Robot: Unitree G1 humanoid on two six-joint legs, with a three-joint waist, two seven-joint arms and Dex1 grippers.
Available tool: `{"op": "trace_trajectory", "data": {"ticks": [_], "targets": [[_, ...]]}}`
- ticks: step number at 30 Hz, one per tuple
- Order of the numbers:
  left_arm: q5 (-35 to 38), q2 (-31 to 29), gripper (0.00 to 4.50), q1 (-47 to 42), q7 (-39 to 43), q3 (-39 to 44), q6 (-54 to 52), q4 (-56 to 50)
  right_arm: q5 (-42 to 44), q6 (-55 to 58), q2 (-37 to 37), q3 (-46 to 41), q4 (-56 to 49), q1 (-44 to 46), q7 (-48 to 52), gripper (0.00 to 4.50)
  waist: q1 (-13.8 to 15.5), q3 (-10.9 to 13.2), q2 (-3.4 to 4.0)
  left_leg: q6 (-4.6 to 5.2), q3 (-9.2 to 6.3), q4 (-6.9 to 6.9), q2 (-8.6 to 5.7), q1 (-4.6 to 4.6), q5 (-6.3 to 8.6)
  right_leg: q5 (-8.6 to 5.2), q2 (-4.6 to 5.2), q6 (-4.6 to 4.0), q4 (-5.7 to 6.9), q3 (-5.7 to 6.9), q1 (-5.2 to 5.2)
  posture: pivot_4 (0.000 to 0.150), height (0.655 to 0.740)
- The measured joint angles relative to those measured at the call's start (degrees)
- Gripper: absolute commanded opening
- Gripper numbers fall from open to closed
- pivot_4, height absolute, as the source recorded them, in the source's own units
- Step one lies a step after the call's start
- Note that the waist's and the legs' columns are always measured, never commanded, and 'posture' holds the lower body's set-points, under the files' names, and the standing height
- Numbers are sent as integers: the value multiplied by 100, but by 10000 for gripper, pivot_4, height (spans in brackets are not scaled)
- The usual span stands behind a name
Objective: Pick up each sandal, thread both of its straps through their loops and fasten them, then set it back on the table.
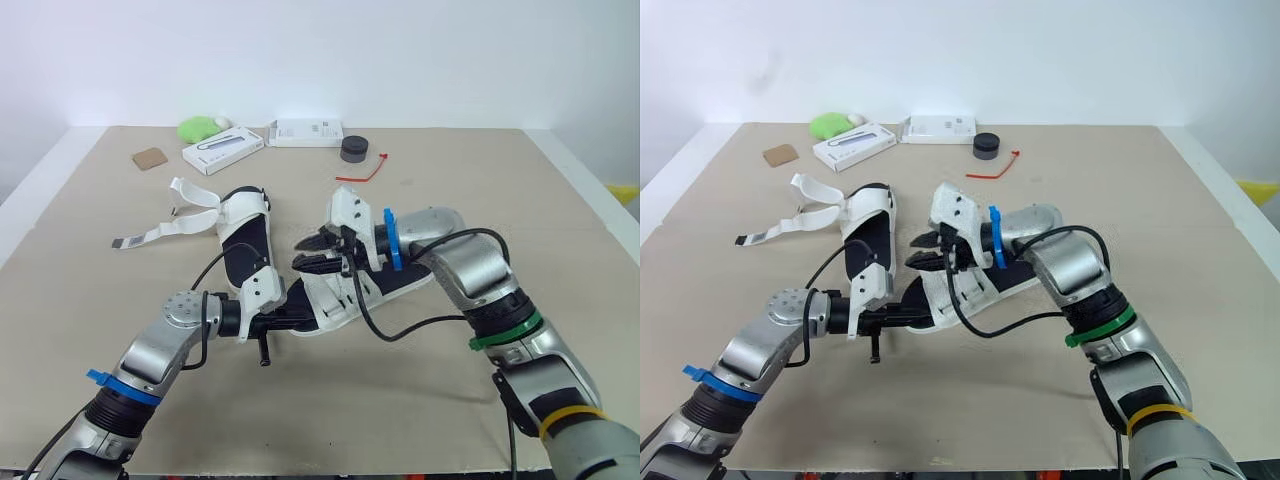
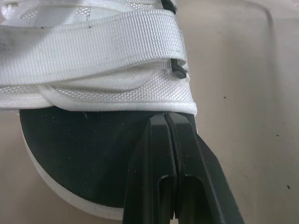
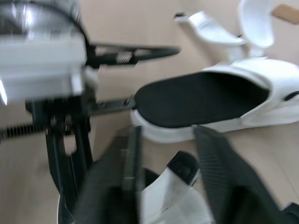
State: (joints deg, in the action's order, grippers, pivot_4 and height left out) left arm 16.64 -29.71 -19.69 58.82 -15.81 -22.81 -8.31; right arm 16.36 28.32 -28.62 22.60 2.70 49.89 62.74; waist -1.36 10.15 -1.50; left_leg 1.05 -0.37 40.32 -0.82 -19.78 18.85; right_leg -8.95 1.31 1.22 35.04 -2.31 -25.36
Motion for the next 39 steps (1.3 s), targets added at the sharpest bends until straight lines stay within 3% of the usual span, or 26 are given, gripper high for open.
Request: {"op": "trace_trajectory", "data": {"ticks": [1, 13, 19, 23, 27, 33, 35, 39], "targets": [[0, -1, 0, 7, 0, 3, 0, -7, -76, -111, 9, 12, 61, 0, 137, 653, 1, 0, 0, 0, -1, 0, 1, 0, 0, -1, 0, -1, 0, 1, 0, 1500, 7400], [0, -1, 0, 15, -16, 2, -2, -24, -995, -400, 41, 434, 830, 89, 374, 653, 2, 0, 0, 0, -3, 0, 1, 1, 0, 0, 3, -5, 1, 6, 0, 1500, 7400], [0, -1, 0, 8, -10, 0, -2, -13, -1089, -370, 89, 408, 873, 118, 424, 653, 2, 0, 0, -1, -3, 0, 0, 3, 0, 0, 4, -5, 1, 6, 2, 1500, 7400], [12, -2, 0, 4, 4, 42, -2, -10, -756, -228, 197, -94, 889, 150, 414, 653, 2, 0, 1, -2, -4, 0, 0, 2, -1, 1, 4, -7, 2, 7, 1, 1500, 7400], [76, -1, 0, -18, 45, 77, -18, 2, -253, -22, 107, -826, 960, 515, 505, 13668, 4, 3, 4, -2, -6, 0, 0, -2, 0, 1, 8, -7, 1, 11, -3, 1500, 7400], [569, 12, 0, -55, 226, 373, -150, 0, -144, -951, -584, -1415, 1674, 691, 1094, 42141, 5, 4, 5, -1, -11, -1, 1, -16, 5, 0, 9, -7, -4, 24, -8, 1500, 7400], [810, 109, 2562, -82, 230, 609, -189, -47, -254, -1419, -723, -1393, 2048, 577, 1364, 44847, -1, 5, 4, 0, -11, -1, 1, -19, 6, 0, 9, -7, -4, 23, -10, 1500, 7400], [1038, 141, 17074, -70, 226, 945, -45, -277, -693, -2602, -809, -1228, 3046, 443, 1620, 45000, -7, 9, 6, 0, -2, -2, 2, -21, 5, 1, 8, -8, -5, 16, -14, 1500, 7400]]}}
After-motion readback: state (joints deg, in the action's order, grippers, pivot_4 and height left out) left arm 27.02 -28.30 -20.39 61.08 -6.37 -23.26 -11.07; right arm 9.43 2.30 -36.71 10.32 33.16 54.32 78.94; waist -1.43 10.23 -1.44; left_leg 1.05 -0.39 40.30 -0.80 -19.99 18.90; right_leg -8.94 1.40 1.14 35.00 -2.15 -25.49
